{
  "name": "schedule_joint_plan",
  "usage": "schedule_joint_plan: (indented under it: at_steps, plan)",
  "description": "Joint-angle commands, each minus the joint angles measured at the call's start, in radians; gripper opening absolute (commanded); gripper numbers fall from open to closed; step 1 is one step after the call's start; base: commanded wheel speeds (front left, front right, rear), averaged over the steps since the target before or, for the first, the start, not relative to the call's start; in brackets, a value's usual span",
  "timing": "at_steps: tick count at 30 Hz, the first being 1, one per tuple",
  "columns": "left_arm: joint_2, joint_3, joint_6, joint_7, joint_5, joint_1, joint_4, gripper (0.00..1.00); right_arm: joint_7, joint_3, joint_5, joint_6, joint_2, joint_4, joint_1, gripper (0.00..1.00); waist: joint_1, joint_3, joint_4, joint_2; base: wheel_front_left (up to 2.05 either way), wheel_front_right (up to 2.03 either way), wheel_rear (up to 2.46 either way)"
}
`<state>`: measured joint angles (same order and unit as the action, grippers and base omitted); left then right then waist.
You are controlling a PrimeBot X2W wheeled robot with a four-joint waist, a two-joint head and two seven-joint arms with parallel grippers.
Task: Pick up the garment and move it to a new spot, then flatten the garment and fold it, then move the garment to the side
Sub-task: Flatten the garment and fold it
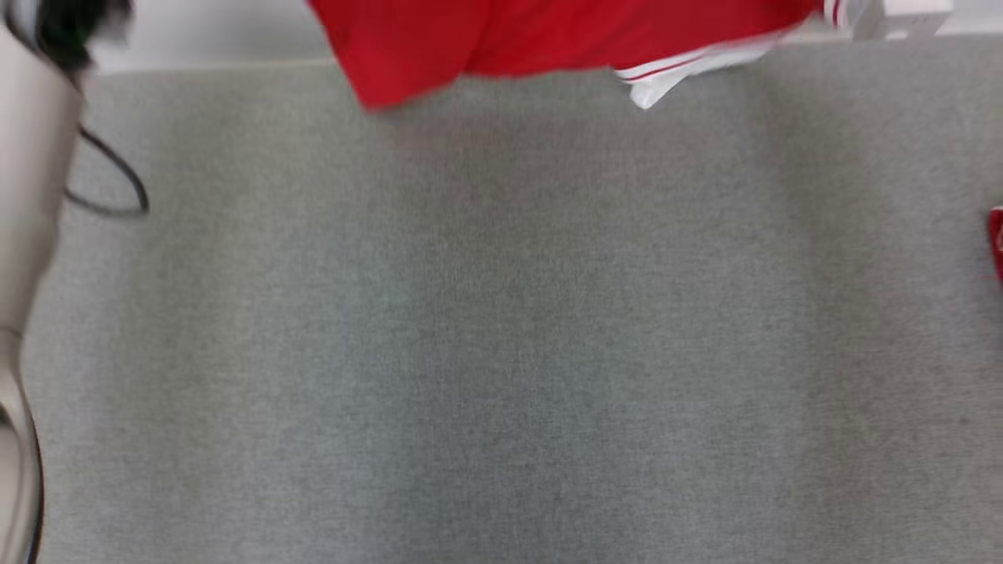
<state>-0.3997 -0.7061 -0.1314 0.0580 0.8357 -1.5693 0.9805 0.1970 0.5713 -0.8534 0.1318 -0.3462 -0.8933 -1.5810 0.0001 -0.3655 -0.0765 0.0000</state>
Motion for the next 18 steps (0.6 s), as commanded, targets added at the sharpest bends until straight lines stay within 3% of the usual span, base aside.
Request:
schedule_joint_plan:
  at_steps: [1,9,18]
  plan:
    - [-0.024,-0.029,0.002,0.022,0.033,0.063,-0.017,0.0,-0.025,0.028,-0.021,-0.003,-0.02,0.019,0.062,0.0,-0.0001,0.051,-0.004,0.0,0.0,0.0,0.0]
    - [-0.104,-0.162,0.002,0.147,0.224,0.339,-0.166,0.0,-0.217,0.208,-0.146,-0.003,-0.101,0.162,0.328,0.0,-0.0001,0.235,-0.01,0.0,0.0,0.0,0.0]
    - [-0.222,-0.282,0.002,0.288,0.408,0.617,-0.403,0.0,-0.494,0.366,-0.322,-0.002,-0.286,0.419,0.621,0.0,-0.0001,0.393,-0.016,0.0,0.0,0.0,0.0]
